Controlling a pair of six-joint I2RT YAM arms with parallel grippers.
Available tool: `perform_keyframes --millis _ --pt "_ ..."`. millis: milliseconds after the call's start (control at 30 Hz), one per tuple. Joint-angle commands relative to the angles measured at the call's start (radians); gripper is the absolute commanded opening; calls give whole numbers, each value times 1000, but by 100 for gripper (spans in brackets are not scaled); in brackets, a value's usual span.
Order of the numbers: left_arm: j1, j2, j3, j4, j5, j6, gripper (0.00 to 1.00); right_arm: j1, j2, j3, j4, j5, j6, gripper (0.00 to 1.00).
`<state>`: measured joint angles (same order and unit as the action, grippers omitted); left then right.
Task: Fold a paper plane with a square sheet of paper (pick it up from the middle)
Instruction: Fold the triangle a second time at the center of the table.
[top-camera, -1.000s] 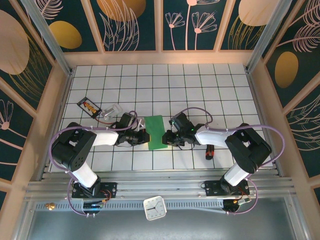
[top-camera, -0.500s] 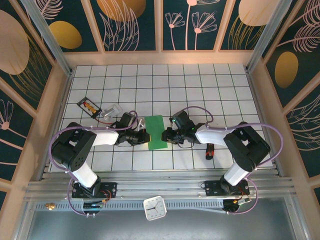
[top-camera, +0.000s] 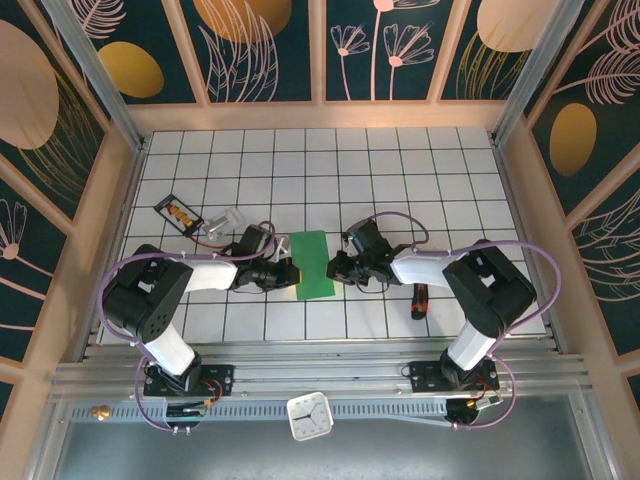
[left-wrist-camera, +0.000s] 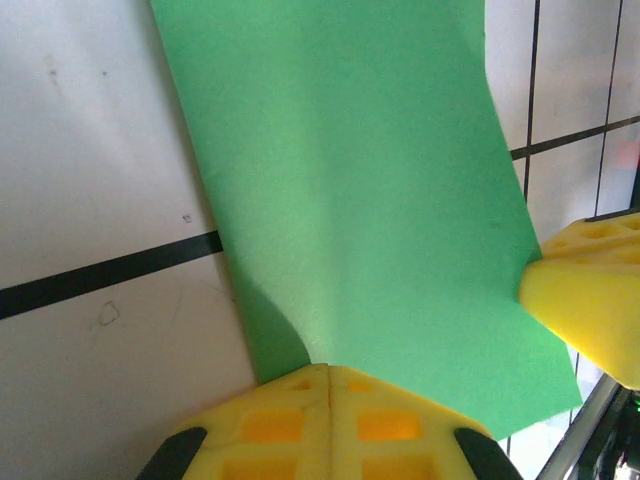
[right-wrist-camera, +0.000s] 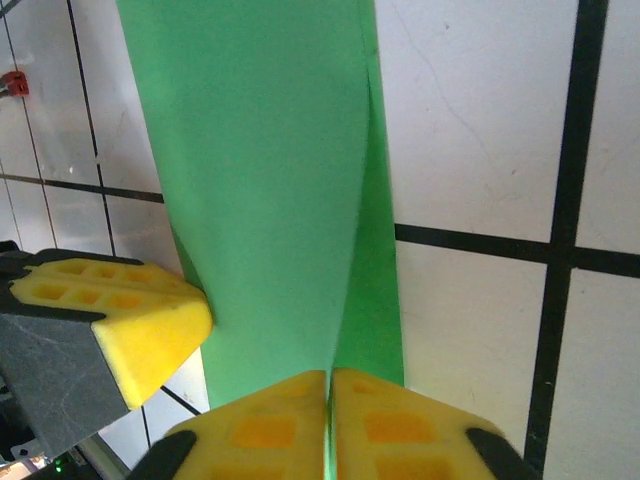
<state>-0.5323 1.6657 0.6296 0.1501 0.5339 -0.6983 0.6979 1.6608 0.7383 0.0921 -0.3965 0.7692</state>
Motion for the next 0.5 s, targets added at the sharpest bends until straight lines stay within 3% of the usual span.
perform_keyframes --millis 0,167,333,467 --pt "-1 23 12 -58 -37 26 0 -8 17 12 33 -24 17 7" --pt "-1 14 39 -64 -38 32 2 -10 1 10 26 -24 31 1" --pt "-1 -59 75 -19 -32 86 34 -10 -27 3 44 -44 123 0" --pt "-1 -173 3 97 -77 102 44 -9 -37 7 55 -62 195 0"
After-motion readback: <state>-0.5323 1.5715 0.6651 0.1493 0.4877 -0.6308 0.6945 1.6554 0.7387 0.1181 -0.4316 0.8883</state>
